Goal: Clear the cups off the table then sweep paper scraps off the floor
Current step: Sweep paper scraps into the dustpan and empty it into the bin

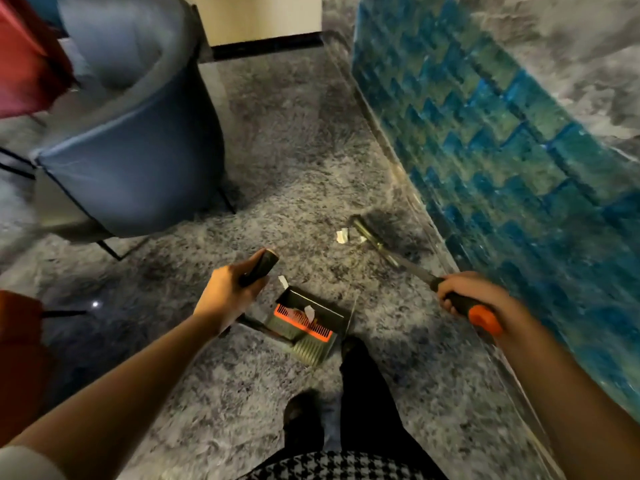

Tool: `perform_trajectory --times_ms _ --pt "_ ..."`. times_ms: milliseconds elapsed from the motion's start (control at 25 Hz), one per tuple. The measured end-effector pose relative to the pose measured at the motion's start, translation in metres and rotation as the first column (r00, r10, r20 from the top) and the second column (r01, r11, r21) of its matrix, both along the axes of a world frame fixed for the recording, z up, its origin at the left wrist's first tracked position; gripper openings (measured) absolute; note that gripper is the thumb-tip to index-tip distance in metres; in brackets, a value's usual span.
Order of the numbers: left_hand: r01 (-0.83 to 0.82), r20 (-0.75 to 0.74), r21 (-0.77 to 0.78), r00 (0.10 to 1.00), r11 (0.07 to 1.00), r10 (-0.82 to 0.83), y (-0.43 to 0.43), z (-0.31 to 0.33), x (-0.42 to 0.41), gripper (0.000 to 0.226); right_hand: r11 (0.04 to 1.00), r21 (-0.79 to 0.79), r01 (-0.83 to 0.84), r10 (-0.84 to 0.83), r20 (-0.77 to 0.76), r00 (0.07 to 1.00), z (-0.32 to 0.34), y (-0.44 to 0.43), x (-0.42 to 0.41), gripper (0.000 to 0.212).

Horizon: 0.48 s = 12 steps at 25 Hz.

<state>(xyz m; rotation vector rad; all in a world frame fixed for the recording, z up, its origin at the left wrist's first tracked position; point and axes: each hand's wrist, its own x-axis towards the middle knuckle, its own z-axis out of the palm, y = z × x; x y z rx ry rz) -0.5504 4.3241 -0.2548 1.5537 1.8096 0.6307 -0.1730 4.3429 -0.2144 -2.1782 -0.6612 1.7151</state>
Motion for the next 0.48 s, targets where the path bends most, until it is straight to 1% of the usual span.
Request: perform_trajectory --times_ms 120,240,320,400,480 --pt "-0.075 0.014 -0.016 0.997 0.997 0.076 0.003 0.000 -0.002 0.044 0.998 -0.003 -0.056 0.056 0.013 0.998 -0.013 0.058 0.006 0.007" --pt "-0.082 -0.092 -0.036 0.993 0.996 0.078 0.011 0.010 0.002 0.046 0.988 -0.028 -0.154 0.155 0.034 0.987 -0.029 0.099 0.004 0.021" --pt "-0.098 -0.162 -0.070 0.983 0.993 0.086 0.013 0.015 0.004 0.050 0.979 -0.019 -0.204 0.205 0.050 0.977 -0.038 0.115 -0.007 0.025" --pt "-0.214 -0.171 -0.077 0.965 0.974 0.199 0.008 0.018 0.005 0.052 0.951 -0.032 -0.307 0.309 0.068 0.949 -0.047 0.122 -0.026 0.026" --pt "-0.345 -0.166 -0.058 0.929 0.937 0.332 -0.002 0.020 0.000 0.052 0.913 -0.036 -0.405 0.407 0.066 0.911 -0.056 0.124 -0.045 0.027"
